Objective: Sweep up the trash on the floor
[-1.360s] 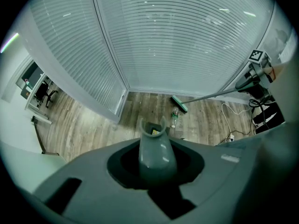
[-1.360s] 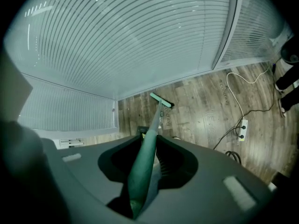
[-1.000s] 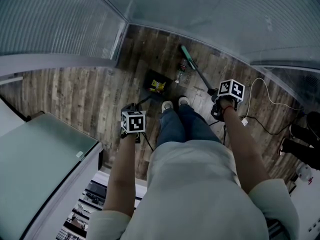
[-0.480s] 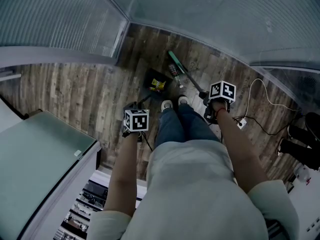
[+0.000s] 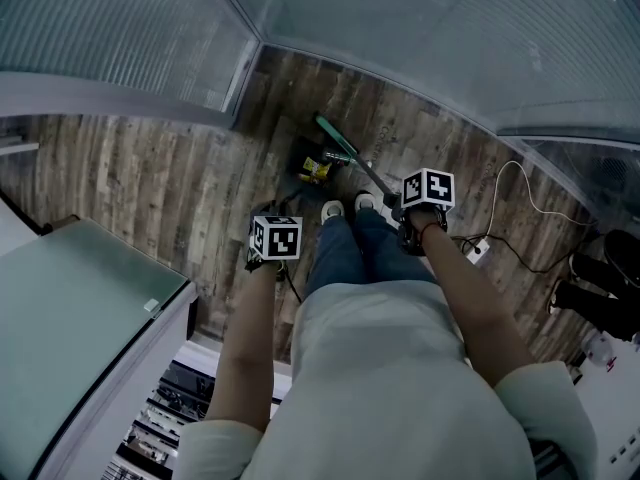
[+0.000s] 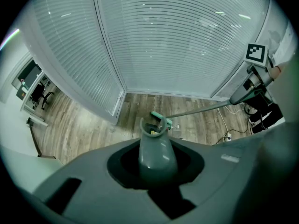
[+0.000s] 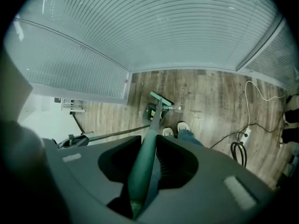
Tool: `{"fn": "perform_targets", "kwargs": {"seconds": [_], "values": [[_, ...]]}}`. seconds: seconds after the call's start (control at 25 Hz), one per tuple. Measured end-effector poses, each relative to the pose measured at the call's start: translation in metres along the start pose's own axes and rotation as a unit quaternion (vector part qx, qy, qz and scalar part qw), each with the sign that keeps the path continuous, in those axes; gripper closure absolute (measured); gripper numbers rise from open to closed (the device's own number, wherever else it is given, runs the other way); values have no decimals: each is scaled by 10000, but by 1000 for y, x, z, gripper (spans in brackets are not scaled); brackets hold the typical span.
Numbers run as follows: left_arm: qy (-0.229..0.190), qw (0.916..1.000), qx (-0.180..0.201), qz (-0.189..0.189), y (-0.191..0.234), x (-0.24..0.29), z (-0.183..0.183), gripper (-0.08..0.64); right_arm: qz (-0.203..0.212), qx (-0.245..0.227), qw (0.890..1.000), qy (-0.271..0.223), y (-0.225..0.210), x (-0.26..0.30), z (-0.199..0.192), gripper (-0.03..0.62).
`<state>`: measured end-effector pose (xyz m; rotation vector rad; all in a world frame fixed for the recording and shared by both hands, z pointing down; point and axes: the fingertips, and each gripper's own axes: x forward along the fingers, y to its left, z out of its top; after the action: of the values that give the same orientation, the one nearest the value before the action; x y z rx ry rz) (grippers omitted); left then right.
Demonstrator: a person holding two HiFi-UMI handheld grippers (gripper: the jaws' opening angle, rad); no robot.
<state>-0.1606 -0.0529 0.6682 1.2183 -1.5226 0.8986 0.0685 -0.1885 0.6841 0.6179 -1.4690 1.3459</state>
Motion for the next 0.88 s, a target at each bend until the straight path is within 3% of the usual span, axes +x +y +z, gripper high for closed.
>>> {"fn": "perform_targets", "kwargs": {"seconds": [0.4,0.64,0.88], "values": [[-58,10000,30,-40,2,-3,-4,468,55,-80,9999,40,26,0,-14,483],[-65,9999,48,-63,4,-1,-4,468,438,373,9983,49,43,5,-16,483],[-81,9999,46,-96,6,-5,-8,468,554,388,9977,74,57,7,-29,483]]}}
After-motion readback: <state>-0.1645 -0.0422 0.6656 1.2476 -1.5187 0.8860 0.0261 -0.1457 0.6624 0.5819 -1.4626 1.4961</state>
